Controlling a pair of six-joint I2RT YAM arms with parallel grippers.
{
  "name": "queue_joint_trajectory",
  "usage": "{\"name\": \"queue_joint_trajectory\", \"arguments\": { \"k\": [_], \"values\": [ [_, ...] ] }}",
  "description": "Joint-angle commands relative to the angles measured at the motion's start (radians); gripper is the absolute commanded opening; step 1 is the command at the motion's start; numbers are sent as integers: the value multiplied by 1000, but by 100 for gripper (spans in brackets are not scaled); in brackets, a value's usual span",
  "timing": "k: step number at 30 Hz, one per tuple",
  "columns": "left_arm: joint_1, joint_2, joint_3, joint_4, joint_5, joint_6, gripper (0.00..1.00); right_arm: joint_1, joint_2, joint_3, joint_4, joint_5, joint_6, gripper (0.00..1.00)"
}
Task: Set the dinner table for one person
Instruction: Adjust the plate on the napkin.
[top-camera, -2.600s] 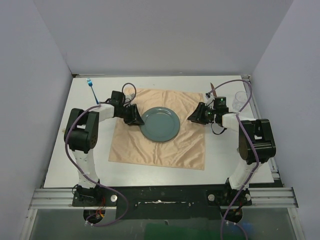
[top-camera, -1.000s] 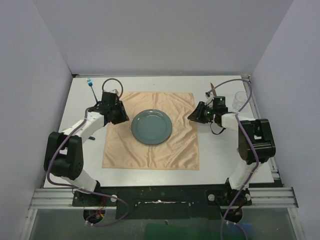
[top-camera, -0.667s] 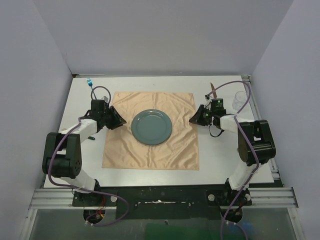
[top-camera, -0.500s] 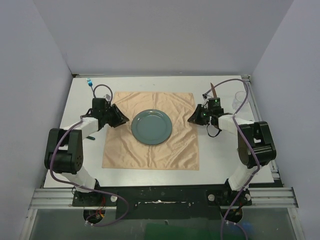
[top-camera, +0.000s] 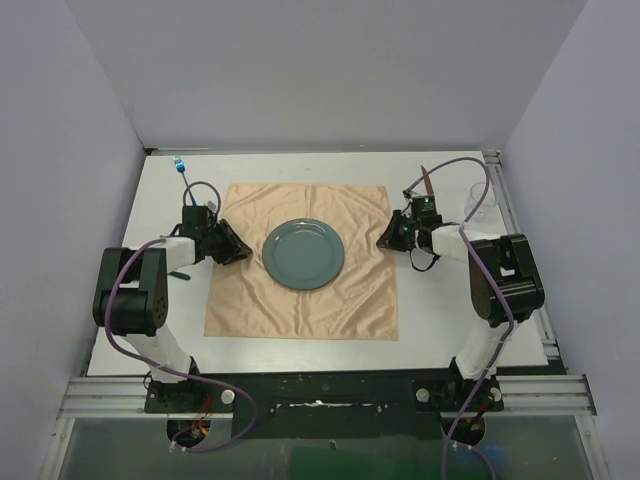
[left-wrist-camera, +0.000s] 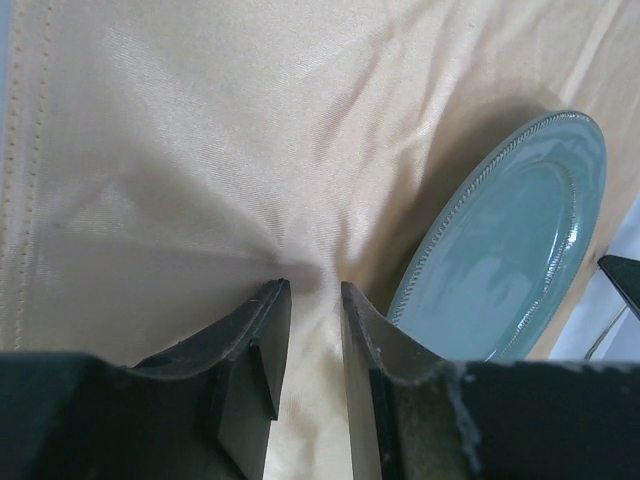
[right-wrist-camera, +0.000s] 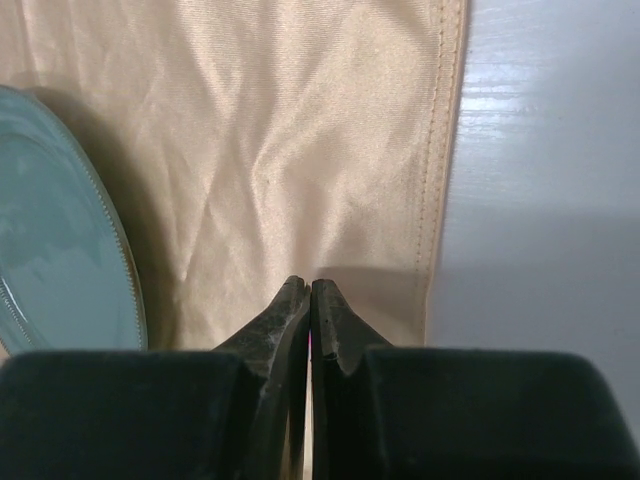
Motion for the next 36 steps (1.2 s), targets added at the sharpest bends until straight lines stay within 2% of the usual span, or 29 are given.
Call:
{"name": "queue_joint_trajectory", "arguments": {
  "k": [1,21,28,36],
  "values": [
    [3,10,13,34,7,28,27,5,24,56,15,19,-12,0],
    [2,6,35,11,58,52,26,2,132,175,-76,97,-36,0],
    [1,5,48,-2,66,59,26,4,111,176,-137,120,-39,0],
    [-5,-26,56,-7,72,54,26,7,0,162,-208,178,-41,0]
  ]
}}
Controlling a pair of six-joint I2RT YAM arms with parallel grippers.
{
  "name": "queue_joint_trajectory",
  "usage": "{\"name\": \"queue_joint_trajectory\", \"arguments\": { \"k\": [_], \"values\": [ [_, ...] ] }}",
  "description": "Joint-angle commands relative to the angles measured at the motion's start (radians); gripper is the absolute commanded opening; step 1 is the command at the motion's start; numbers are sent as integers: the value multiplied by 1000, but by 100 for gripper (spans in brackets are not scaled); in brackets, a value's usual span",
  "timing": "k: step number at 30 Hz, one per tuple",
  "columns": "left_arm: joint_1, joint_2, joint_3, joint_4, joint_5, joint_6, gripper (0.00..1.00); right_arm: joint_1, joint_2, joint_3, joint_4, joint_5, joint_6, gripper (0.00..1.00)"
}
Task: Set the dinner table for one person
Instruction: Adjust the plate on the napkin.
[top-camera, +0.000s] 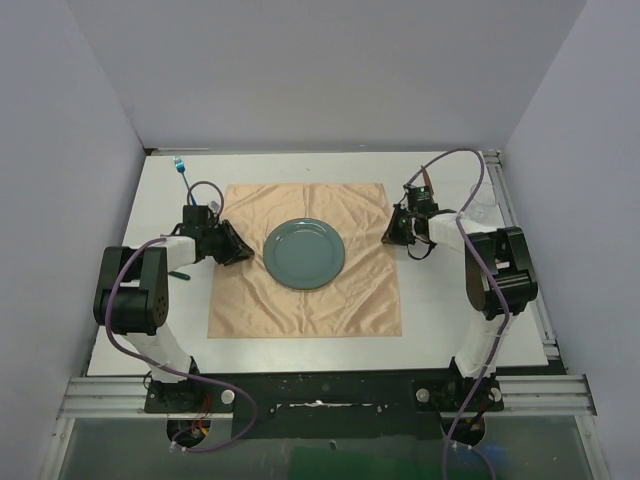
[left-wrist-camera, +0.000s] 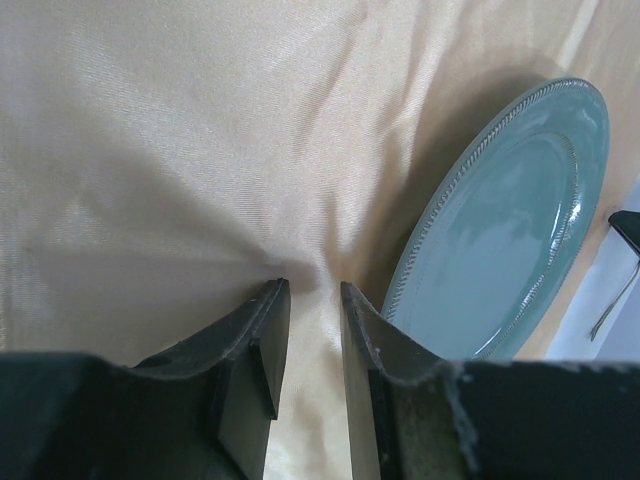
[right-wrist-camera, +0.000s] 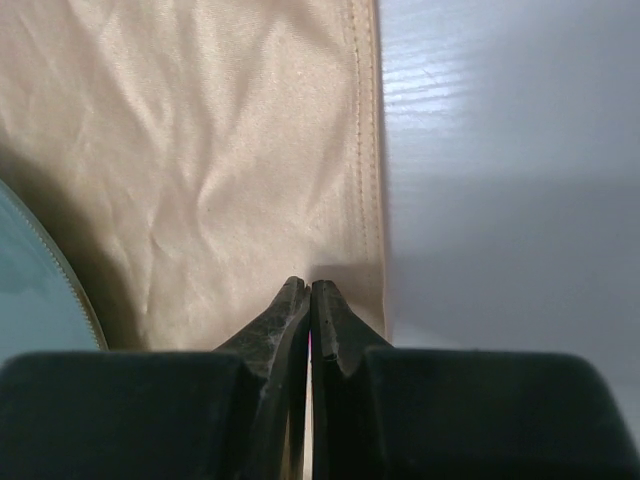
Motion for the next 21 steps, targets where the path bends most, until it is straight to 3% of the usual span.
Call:
{"name": "queue_joint_trajectory", "arguments": {
  "k": [1,11,15,18,21],
  "values": [
    [-5,-43,51,5,25,14,26,4,-101,11,-66,64,-23,0],
    [19,-86,174,49,-66,-70,26,12,-114,88,-35,38,-37,1],
    [41,-40,182,292,-61,-137,27,11,-35,149,2,21,-50,2],
    [77,82,230,434,83,-235,28,10,26,195,19,8,-56,6],
    [118,211,206,754,239,-453,27,0,69,224,41,-4,-60,27]
  ]
}}
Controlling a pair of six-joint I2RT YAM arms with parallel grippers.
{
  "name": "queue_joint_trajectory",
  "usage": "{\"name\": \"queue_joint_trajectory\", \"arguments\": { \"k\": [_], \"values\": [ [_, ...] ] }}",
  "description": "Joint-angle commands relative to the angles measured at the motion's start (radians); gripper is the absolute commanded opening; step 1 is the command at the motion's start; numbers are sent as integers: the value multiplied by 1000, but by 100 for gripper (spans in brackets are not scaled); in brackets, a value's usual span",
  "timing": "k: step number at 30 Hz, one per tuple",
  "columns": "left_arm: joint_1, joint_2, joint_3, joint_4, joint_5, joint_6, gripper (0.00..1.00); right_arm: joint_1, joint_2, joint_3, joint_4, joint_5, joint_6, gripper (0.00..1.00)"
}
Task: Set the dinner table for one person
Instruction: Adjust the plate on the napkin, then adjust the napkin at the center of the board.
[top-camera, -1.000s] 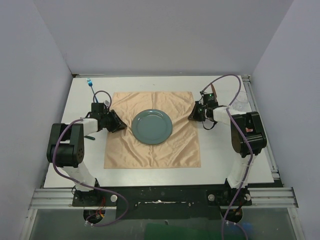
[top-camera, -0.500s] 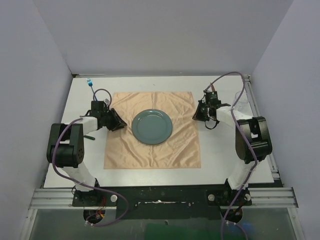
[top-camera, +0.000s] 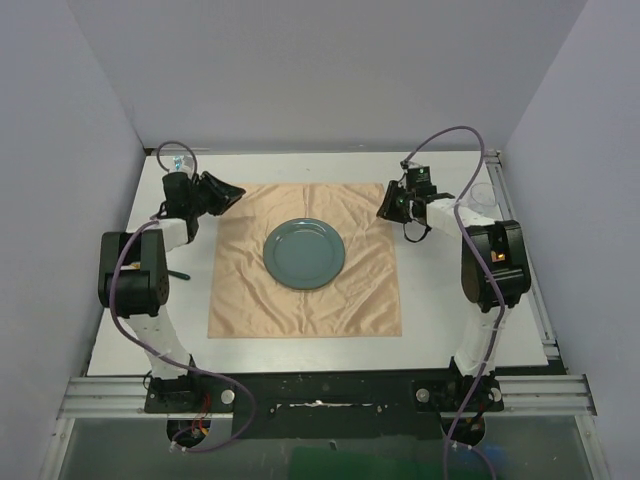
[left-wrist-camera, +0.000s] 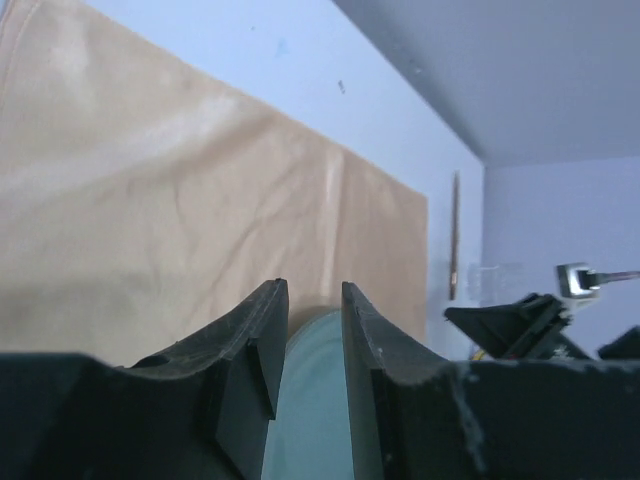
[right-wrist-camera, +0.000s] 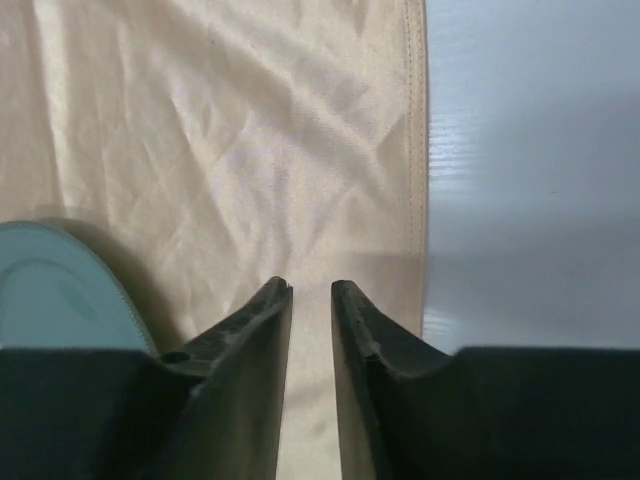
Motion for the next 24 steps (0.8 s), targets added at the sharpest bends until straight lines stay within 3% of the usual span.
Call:
{"name": "queue_joint_trajectory", "arguments": {
  "k": [1,4,7,20,24],
  "values": [
    [65,178,-15,583,228,-348,27,-8,51,55,65,-15,-20,34],
    [94,269,-55,863,261,-519,33,-26,69,61,94,-16,-21,39],
    [105,311,-48,886,269,-523,35,-47,102,91,87,-33,-19,39],
    [93,177,51,157,118,-54,37,-59,161,85,47,-33,0,33],
    [87,107,28,92,47,-1,37,-54,102,-4,108,-39,21,31]
  ]
}}
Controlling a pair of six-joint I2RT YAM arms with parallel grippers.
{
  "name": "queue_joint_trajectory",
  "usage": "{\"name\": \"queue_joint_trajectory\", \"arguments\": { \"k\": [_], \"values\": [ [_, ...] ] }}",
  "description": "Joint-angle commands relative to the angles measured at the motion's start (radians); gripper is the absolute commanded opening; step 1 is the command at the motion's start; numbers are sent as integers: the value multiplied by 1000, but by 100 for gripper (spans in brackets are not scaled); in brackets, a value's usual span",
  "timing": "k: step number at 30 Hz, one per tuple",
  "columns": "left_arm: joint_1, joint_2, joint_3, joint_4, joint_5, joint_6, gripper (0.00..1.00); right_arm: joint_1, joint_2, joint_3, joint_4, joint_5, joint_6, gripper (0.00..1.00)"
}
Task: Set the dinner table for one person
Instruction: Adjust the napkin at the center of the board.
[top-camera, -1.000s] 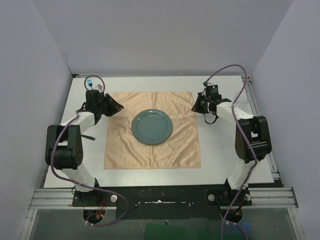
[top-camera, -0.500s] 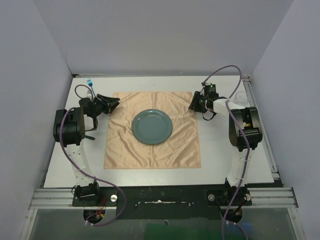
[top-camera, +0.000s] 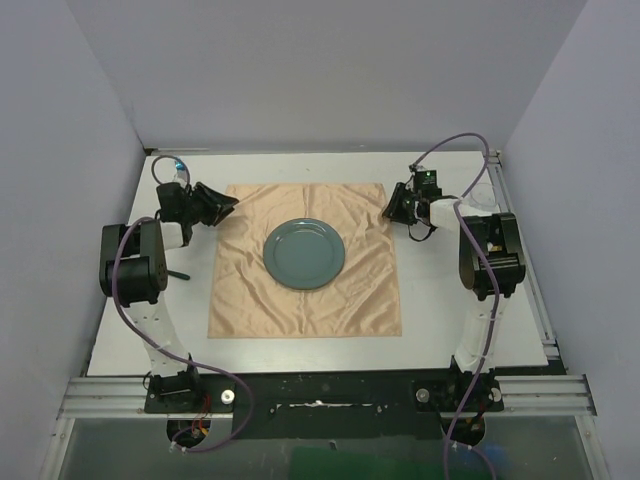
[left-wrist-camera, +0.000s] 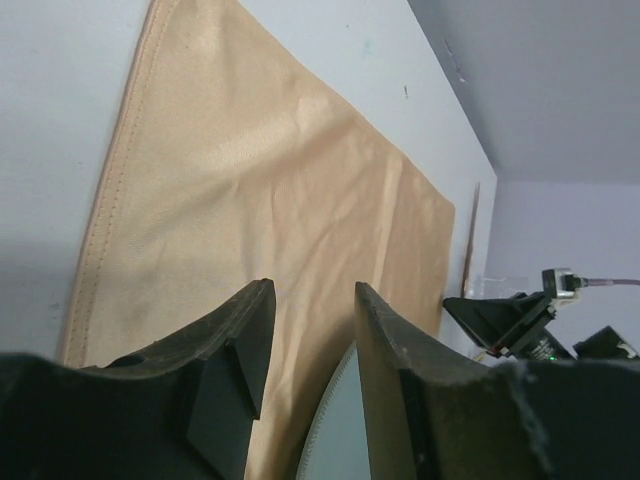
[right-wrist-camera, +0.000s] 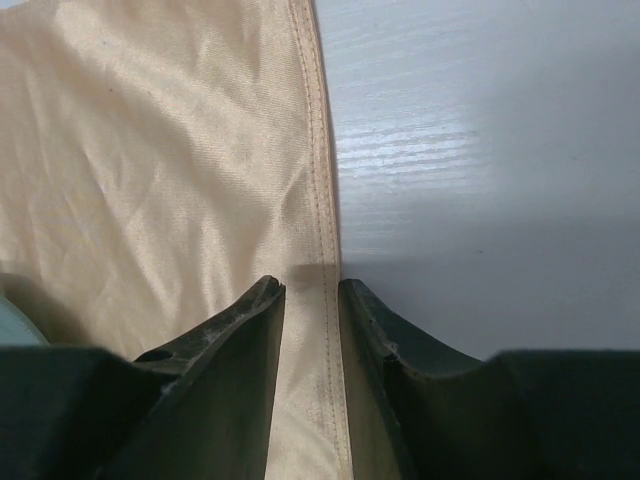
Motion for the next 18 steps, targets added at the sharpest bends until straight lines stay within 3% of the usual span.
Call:
{"name": "queue_joint_trajectory", "arguments": {
  "k": [1,6,10,18],
  "values": [
    [-14,-122,31,-184,-117,159,37,13,-70,-74,60,-6,22,31],
    [-79,-191,90,-440,-286,297,37,46,-202,-99,16,73,9,31],
    [-123,-260,65,-482,-390,327,38,101,-298,-65,-86,183,-39,32],
    [-143,-146,191,-508,-531,328,37,120,-244,43,-148,326,-120,31]
  ]
}}
